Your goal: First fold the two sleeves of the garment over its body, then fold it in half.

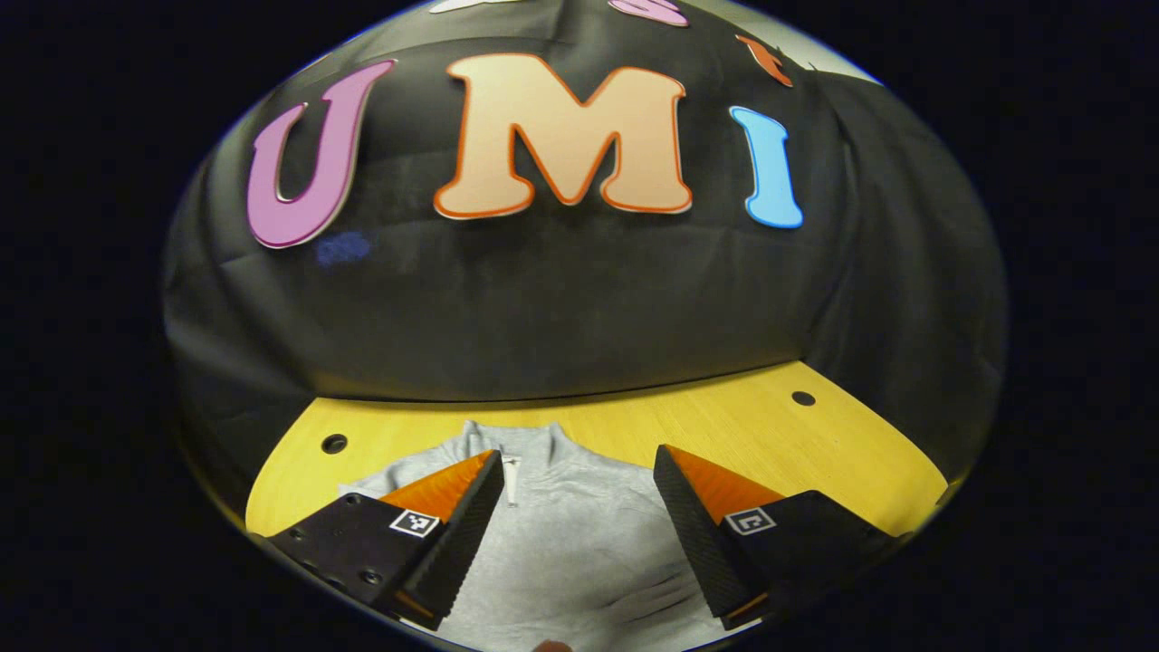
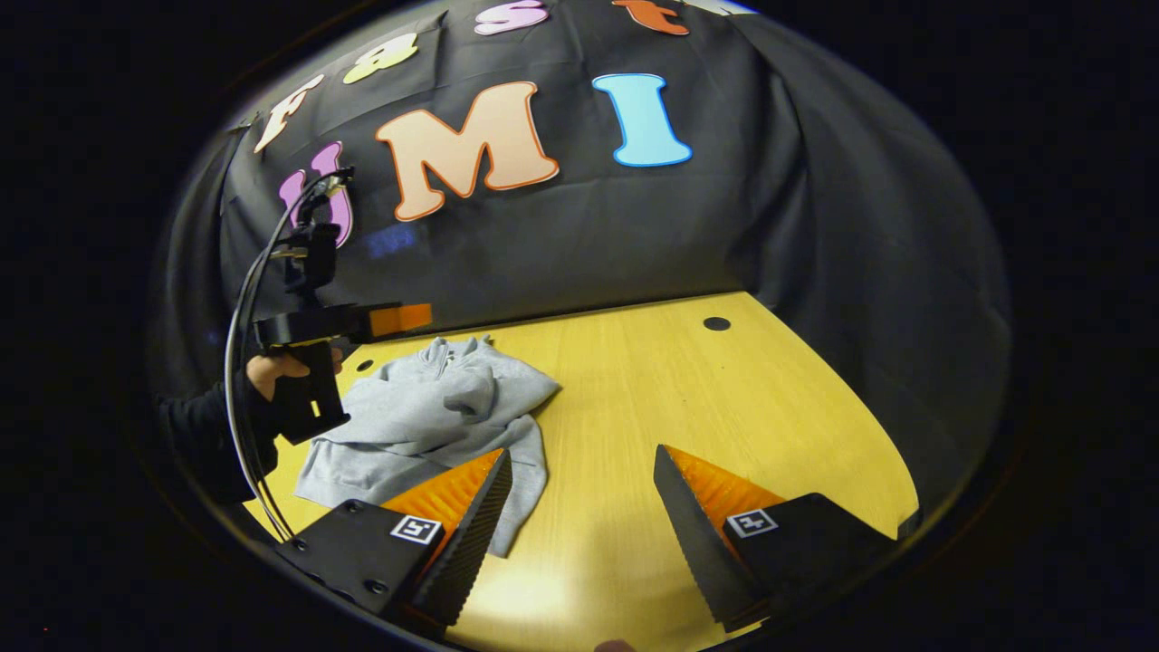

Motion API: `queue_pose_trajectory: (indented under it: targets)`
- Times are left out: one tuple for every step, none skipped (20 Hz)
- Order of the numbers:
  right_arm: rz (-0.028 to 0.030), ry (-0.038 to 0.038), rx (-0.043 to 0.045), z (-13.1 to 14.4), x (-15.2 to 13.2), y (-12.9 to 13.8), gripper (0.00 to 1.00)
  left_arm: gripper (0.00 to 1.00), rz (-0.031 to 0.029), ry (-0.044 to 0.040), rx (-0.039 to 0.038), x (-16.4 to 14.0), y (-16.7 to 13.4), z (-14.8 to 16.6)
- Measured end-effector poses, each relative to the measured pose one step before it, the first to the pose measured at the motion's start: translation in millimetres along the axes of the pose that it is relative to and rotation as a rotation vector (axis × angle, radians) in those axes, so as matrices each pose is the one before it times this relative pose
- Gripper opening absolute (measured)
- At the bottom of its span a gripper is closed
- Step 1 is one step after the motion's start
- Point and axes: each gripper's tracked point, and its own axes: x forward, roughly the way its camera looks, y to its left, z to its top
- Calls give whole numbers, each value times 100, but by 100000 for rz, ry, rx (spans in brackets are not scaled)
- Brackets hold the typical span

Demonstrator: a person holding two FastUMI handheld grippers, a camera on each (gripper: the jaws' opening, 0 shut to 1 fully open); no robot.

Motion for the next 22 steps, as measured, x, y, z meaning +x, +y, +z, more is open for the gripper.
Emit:
queue_pose_trajectory:
  targets:
    - [1662, 434, -387, 12, 408, 894, 98, 96, 2672, -1979, -742, -1044, 1664, 408]
    - [1300, 362, -311, 39, 375, 735, 98, 98, 2020, -2237, -727, -771, 1677, 542]
    - [1048, 479, -262, -24, 472, 773, 98, 97, 2210, -406, -829, -826, 1661, -47]
    - [1158, 477, -156, -41, 393, 902, 98, 97, 2192, 367, -467, -792, 1689, -233]
    - [1047, 563, -86, -119, 395, 782, 98, 97, 2321, 386, -143, -510, 1651, -323]
    - [837, 634, -209, -228, 566, 600, 98, 97, 2412, 490, 162, -778, 1743, -557]
    - [296, 667, -385, -195, 513, 562, 98, 97, 2494, -206, -34, -797, 1599, -537]
    - [-85, 684, -298, -178, 443, 326, 98, 97, 1693, 881, -88, -741, 1404, -681]
    - [-171, 734, -86, -185, 537, 338, 98, 97, 2039, 1409, 148, -792, 1361, -969]
    - [-70, 660, 10, -322, 400, 397, 98, 96, 1575, 1641, 394, -778, 1327, -1075]
    - [-248, 485, -333, -124, 451, 276, 98, 96, 1566, 1598, 300, -667, 1316, -1268]
    - [-440, 423, -933, -208, 403, 244, 98, 96, 591, 1619, 395, -441, 1045, -1132]
    - [-533, 567, -1272, -318, 373, 143, 94, 96, 1097, 2620, 286, -583, 923, -1374]
    - [-239, 769, -1203, -401, 209, 132, 98, 96, 933, 3260, -226, -584, 921, -1296]
    - [-255, 983, -1054, -346, 316, 183, 94, 96, 1161, 2647, -1090, -275, 857, -1297]
    - [-343, 897, -911, -430, 176, 123, 95, 96, 797, 2155, -1759, -345, 580, -1215]
    - [-435, 669, -733, -255, 284, 50, 94, 96, 788, 1887, -1802, -229, 184, -784]
    - [-365, 497, -525, -274, 100, 124, 94, 97, 470, 1637, -1514, -261, 331, -748]
    - [-249, 598, -319, -220, 228, 185, 99, 97, -66, 2120, -1005, -256, 516, -1107]
    - [-242, 686, -227, -356, 243, 183, 95, 97, -244, 2079, -9, -169, 396, -1107]
    - [-120, 966, -247, -423, 182, 205, 98, 97, -524, 2112, 397, -16, 487, -1197]
    - [-371, 1122, -224, -459, 208, 182, 99, 97, -445, 2531, 534, -50, 371, -1213]
